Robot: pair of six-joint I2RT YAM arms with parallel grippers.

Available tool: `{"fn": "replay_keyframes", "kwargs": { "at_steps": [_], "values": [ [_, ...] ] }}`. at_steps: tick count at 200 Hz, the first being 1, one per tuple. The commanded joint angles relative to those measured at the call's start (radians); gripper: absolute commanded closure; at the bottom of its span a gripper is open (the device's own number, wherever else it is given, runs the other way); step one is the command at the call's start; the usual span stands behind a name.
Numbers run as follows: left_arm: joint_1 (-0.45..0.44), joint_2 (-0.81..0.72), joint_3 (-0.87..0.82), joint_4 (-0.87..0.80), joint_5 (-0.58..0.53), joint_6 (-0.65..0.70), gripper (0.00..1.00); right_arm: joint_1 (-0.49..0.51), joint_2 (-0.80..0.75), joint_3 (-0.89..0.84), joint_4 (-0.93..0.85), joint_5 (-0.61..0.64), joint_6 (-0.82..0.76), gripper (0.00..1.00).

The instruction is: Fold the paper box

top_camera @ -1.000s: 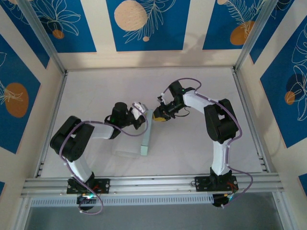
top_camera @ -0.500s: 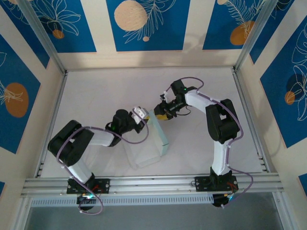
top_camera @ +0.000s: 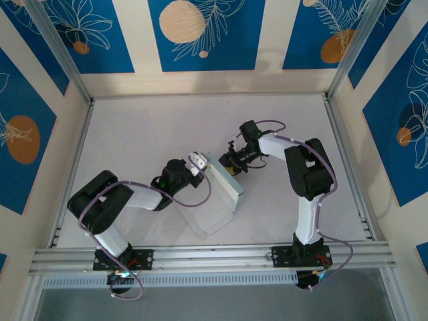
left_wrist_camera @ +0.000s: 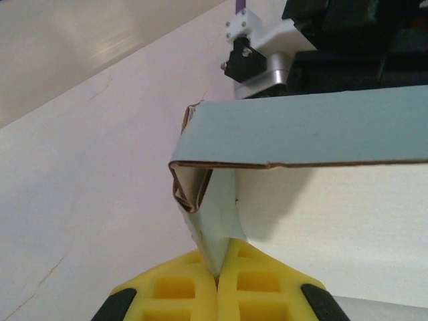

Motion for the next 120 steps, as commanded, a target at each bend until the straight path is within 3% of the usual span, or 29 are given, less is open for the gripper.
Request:
{"fn": "replay_keyframes", "kwargs": {
  "at_steps": [1, 66, 120],
  "values": [
    [-0.018, -0.004, -0.008, 0.034, -0.075, 0.013, 1.0, 0.026, -0.047, -0.009, 0.062, -0.066, 0.073, 0.71],
    [-0.065, 0.04, 0.03, 0.028, -0.264, 0.036, 1.0, 0.094, 0.001, 0.003, 0.118, -0.163, 0.095, 0.74],
    [-0.136, 0.12, 0.034, 0.133, -0.453, 0.05, 1.0, 0.12, 0.016, 0.003, 0.187, -0.249, 0.131, 0.74]
  ]
}}
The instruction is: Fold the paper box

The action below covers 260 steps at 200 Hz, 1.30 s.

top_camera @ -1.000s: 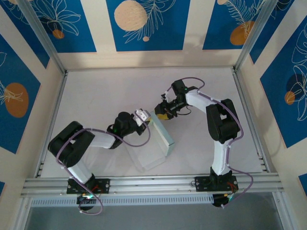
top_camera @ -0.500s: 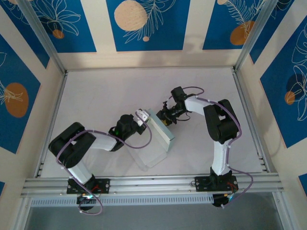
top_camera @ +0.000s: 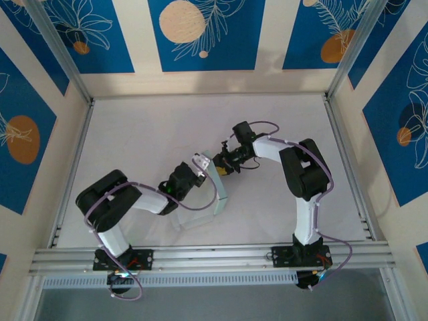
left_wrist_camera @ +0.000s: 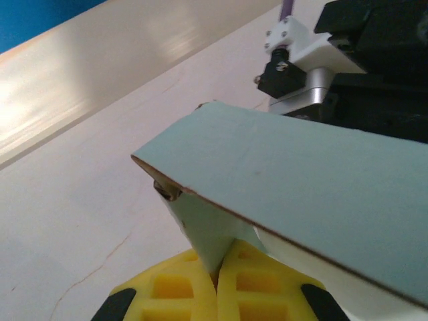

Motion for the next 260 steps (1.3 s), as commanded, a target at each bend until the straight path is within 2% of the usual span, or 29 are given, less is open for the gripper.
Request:
{"fn": "replay_keyframes", "kwargs": {
  "at_steps": [1, 33, 71, 112, 139, 156, 173, 188, 231, 260],
  "values": [
    [-0.034, 0.053, 0.028, 0.04, -0.096, 0.037, 1.0, 0.063, -0.003, 0.008, 0.042, -0.222, 0.027, 0.74],
    [-0.042, 0.06, 0.015, 0.082, -0.117, 0.019, 1.0, 0.059, -0.007, 0.007, 0.068, -0.24, 0.047, 0.73],
    [-0.042, 0.056, -0.015, 0.134, -0.088, -0.026, 1.0, 0.046, -0.018, -0.036, 0.218, -0.293, 0.154, 0.73],
    [-0.042, 0.061, -0.018, 0.144, -0.047, -0.085, 1.0, 0.092, 0.011, 0.011, 0.183, -0.352, 0.121, 0.73],
    [-0.042, 0.053, -0.028, 0.159, -0.034, -0.098, 1.0, 0.076, -0.007, 0.005, 0.165, -0.339, 0.104, 0.73],
    [-0.043, 0.039, -0.045, 0.172, -0.031, -0.095, 1.0, 0.035, -0.041, -0.004, 0.106, -0.269, 0.071, 0.72],
    [-0.042, 0.026, -0.059, 0.176, -0.041, -0.097, 1.0, -0.013, -0.088, -0.011, 0.041, -0.189, 0.032, 0.66],
    [-0.041, 0.019, -0.07, 0.183, -0.035, -0.108, 1.0, -0.034, -0.132, 0.003, -0.043, -0.113, -0.035, 0.64],
    [-0.041, 0.027, -0.11, 0.267, 0.024, -0.12, 1.0, -0.058, -0.283, 0.041, -0.239, 0.201, -0.136, 0.48],
    [-0.039, 0.046, -0.118, 0.31, 0.055, -0.109, 1.0, -0.057, -0.375, 0.044, -0.278, 0.271, -0.164, 0.46]
  ]
}}
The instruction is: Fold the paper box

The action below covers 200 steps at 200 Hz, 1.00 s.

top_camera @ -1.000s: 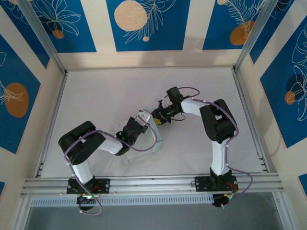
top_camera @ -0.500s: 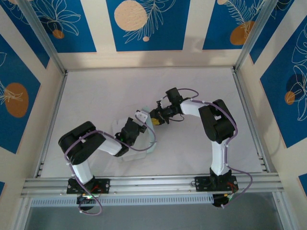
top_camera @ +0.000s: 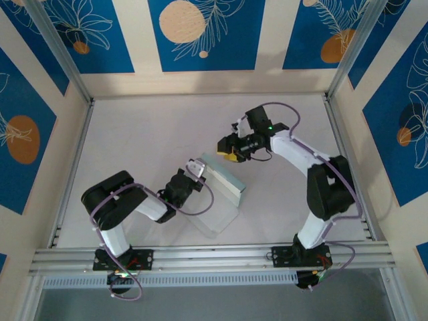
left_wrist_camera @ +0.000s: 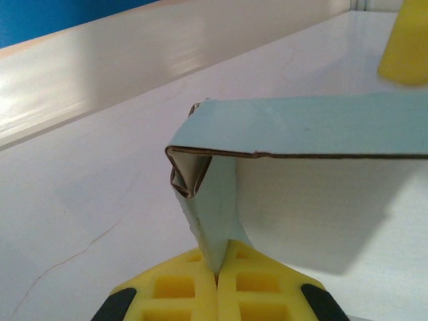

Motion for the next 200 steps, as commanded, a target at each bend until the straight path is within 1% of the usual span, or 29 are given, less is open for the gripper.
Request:
{"fn": "replay_keyframes", "kwargs": {
  "at_steps": [1, 9, 30, 53, 74, 89, 109, 119, 133, 141, 155, 168, 183, 200],
  "values": [
    [-0.009, 0.018, -0.012, 0.08, 0.053, 0.002, 1.0, -0.003, -0.059, 0.02, -0.111, 0.105, -0.064, 0.46],
    [-0.01, 0.023, -0.013, 0.09, 0.069, 0.004, 1.0, 0.001, -0.074, 0.019, -0.115, 0.089, -0.073, 0.48],
    [-0.01, 0.04, -0.014, 0.107, 0.106, 0.004, 1.0, 0.023, -0.077, 0.031, -0.119, 0.003, -0.1, 0.52],
    [-0.01, 0.045, -0.015, 0.117, 0.121, 0.004, 1.0, 0.062, -0.051, 0.071, -0.148, -0.019, -0.125, 0.56],
    [-0.01, 0.042, -0.014, 0.106, 0.141, 0.011, 1.0, 0.083, -0.032, 0.089, -0.123, -0.06, -0.104, 0.62],
    [-0.01, 0.043, -0.011, 0.091, 0.148, 0.021, 1.0, 0.09, -0.014, 0.098, -0.097, -0.083, -0.072, 0.64],
    [-0.01, 0.048, -0.009, 0.082, 0.13, 0.029, 1.0, 0.101, 0.018, 0.104, -0.062, -0.128, -0.024, 0.66],
    [-0.01, 0.05, -0.008, 0.081, 0.122, 0.035, 1.0, 0.108, 0.025, 0.099, -0.05, -0.121, -0.012, 0.67],
    [-0.01, 0.047, -0.007, 0.077, 0.125, 0.047, 1.0, 0.097, 0.009, 0.075, -0.042, -0.007, 0.008, 0.67],
    [-0.01, 0.044, -0.005, 0.068, 0.129, 0.054, 1.0, 0.076, -0.006, 0.042, -0.006, 0.023, 0.025, 0.66],
    [-0.01, 0.042, -0.005, 0.058, 0.137, 0.066, 1.0, 0.023, -0.012, -0.009, 0.056, 0.025, 0.062, 0.63],
    [-0.011, 0.044, 0.0, 0.045, 0.136, 0.084, 1.0, -0.007, 0.006, -0.029, 0.083, 0.029, 0.074, 0.62],
    [-0.011, 0.046, 0.011, 0.024, 0.113, 0.099, 1.0, -0.017, 0.061, -0.023, 0.083, 0.026, 0.068, 0.61],
    [-0.011, 0.051, 0.034, -0.018, 0.105, 0.122, 1.0, -0.016, 0.152, 0.0, 0.089, -0.026, 0.065, 0.6]
  ]
}}
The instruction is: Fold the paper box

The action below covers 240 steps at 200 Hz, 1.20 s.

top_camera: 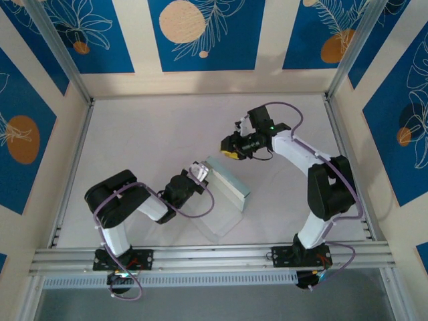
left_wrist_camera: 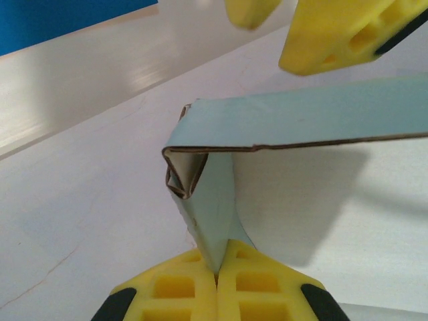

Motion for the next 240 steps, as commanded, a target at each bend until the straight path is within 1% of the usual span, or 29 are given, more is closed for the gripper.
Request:
{"fn": "replay_keyframes", "kwargs": {
  "at_steps": [1, 25, 42, 66, 87, 95, 124, 150, 167, 178, 185, 196, 202, 229, 240],
  "values": [
    [-0.012, 0.023, 0.034, -0.063, -0.01, 0.062, 1.0, 0.008, 0.107, 0.013, 0.029, -0.045, 0.02, 0.6],
    [-0.011, 0.028, 0.075, -0.143, -0.041, 0.07, 1.0, 0.018, 0.202, 0.021, 0.072, -0.099, 0.03, 0.6],
    [-0.013, 0.041, 0.083, -0.136, -0.05, 0.082, 1.0, 0.037, 0.241, 0.028, 0.107, -0.158, 0.037, 0.61],
    [-0.014, 0.058, 0.088, -0.125, -0.067, 0.077, 1.0, 0.069, 0.267, 0.04, 0.111, -0.184, 0.026, 0.63],
    [-0.014, 0.073, 0.08, -0.082, -0.031, 0.066, 1.0, 0.088, 0.279, 0.043, 0.119, -0.205, 0.024, 0.64],
    [-0.014, 0.078, 0.08, -0.07, -0.023, 0.058, 0.97, 0.09, 0.283, 0.043, 0.121, -0.209, 0.022, 0.64],
    [-0.013, 0.099, 0.072, -0.016, 0.007, 0.051, 0.93, 0.094, 0.286, 0.042, 0.116, -0.22, 0.011, 0.65],
    [-0.012, 0.102, 0.073, -0.008, 0.02, 0.045, 0.86, 0.097, 0.286, 0.042, 0.102, -0.228, -0.005, 0.65],
    [-0.011, 0.1, 0.079, -0.01, 0.02, 0.046, 0.85, 0.099, 0.285, 0.042, 0.1, -0.233, -0.006, 0.66],
    [-0.011, 0.098, 0.084, -0.017, 0.02, 0.055, 0.87, 0.101, 0.281, 0.044, 0.099, -0.234, -0.008, 0.66],
    [-0.011, 0.099, 0.087, -0.023, 0.017, 0.059, 0.89, 0.102, 0.28, 0.045, 0.099, -0.236, -0.007, 0.67],
    [-0.011, 0.096, 0.092, -0.035, -0.001, 0.069, 0.95, 0.105, 0.274, 0.045, 0.096, -0.236, -0.006, 0.67],
    [-0.011, 0.095, 0.095, -0.037, -0.014, 0.071, 1.0, 0.107, 0.269, 0.045, 0.095, -0.233, -0.003, 0.67],
    [-0.014, 0.092, 0.11, -0.074, -0.087, 0.123, 1.0, 0.112, 0.235, 0.019, 0.117, -0.222, 0.037, 0.68],
    [-0.014, 0.095, 0.114, -0.077, -0.134, 0.141, 1.0, 0.12, 0.222, 0.003, 0.131, -0.221, 0.062, 0.68]
  ]
}}
